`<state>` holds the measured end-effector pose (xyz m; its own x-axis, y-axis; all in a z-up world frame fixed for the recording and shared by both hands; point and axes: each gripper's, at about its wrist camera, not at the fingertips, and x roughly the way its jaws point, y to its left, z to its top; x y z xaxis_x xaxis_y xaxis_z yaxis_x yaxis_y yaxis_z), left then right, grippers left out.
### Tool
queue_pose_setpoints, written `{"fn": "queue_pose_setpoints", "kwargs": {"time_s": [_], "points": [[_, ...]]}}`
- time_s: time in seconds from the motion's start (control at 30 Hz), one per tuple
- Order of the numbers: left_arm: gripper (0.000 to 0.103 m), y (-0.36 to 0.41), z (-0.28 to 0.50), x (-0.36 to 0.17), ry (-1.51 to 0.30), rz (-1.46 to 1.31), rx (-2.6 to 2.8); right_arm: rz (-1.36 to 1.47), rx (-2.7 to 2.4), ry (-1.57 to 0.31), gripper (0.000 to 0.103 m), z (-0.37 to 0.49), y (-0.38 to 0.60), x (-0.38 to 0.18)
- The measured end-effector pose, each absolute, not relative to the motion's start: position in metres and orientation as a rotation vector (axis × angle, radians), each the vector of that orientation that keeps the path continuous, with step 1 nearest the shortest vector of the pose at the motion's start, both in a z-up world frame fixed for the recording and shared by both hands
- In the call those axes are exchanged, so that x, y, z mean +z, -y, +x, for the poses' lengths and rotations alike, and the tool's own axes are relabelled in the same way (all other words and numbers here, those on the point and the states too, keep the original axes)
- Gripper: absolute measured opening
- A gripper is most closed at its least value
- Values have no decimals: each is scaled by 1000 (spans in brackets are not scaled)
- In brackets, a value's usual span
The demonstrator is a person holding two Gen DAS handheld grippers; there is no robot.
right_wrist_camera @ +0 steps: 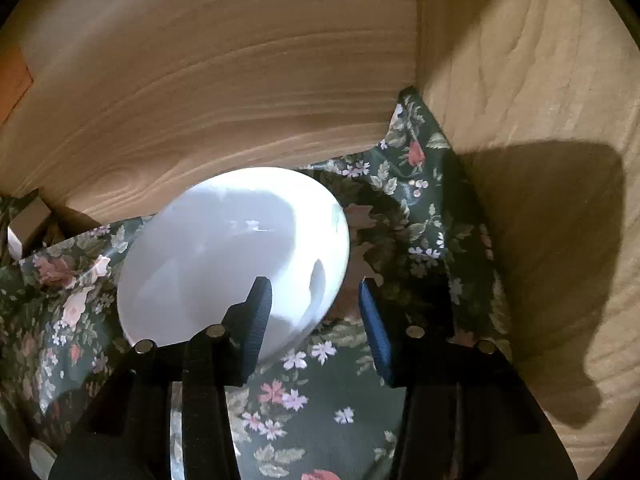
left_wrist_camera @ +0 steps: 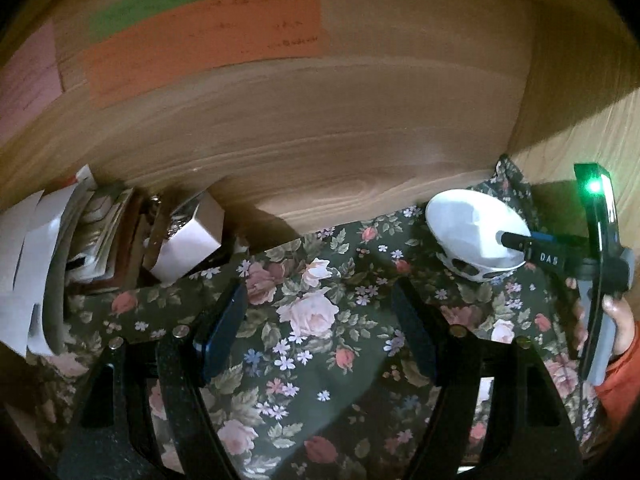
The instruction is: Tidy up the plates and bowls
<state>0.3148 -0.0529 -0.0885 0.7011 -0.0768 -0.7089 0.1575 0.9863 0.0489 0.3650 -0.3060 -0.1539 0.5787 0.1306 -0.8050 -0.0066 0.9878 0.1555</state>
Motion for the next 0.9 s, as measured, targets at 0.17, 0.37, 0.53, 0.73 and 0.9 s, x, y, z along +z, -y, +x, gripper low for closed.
{"fn": "queue_pose_setpoints", "kwargs": {"time_s": [0.17,0.37,0.53,0.73,0.9], "points": [[74,53,322,-98,-833,91,-163,106,90,-962,26,368,296,-159],[74,51,325,-100,-864,67,-152,77,175,-964,22,361,277,-157],[74,51,329,-106,-914,57,-150,29,274,-970,19,339,252,-153],[74,56,330,-117,-969,45,-158,-7,361,-970,18,307,234,-150],[74,64,329,-125,-994,77,-158,6,408,-984,18,297,234,-152]]}}
